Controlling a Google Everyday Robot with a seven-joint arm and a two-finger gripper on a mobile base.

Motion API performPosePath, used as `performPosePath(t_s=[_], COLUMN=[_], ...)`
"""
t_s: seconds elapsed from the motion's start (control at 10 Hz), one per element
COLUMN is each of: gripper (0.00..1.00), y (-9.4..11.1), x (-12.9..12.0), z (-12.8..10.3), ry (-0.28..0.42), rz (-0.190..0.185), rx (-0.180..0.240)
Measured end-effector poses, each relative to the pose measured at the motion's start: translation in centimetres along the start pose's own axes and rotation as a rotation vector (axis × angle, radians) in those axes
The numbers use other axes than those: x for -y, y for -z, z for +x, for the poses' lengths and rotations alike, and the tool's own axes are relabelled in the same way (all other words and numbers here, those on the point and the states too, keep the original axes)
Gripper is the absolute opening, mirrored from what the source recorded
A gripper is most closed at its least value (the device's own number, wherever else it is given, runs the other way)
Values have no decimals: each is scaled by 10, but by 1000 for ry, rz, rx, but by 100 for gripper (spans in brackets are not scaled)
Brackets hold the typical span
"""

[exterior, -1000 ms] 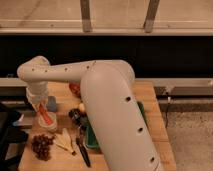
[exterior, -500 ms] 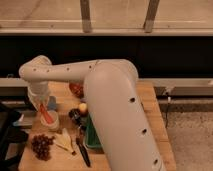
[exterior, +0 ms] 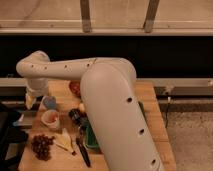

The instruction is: Place pepper in paper cup

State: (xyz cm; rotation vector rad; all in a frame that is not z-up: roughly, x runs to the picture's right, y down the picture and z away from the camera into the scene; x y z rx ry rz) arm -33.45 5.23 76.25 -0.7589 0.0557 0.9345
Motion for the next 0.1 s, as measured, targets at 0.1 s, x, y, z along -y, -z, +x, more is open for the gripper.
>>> performPosePath(t_s=[0.1], gripper=[80], y=[0], x=[2], z=[1], ry=[-2], rz=[2], rx=[-1])
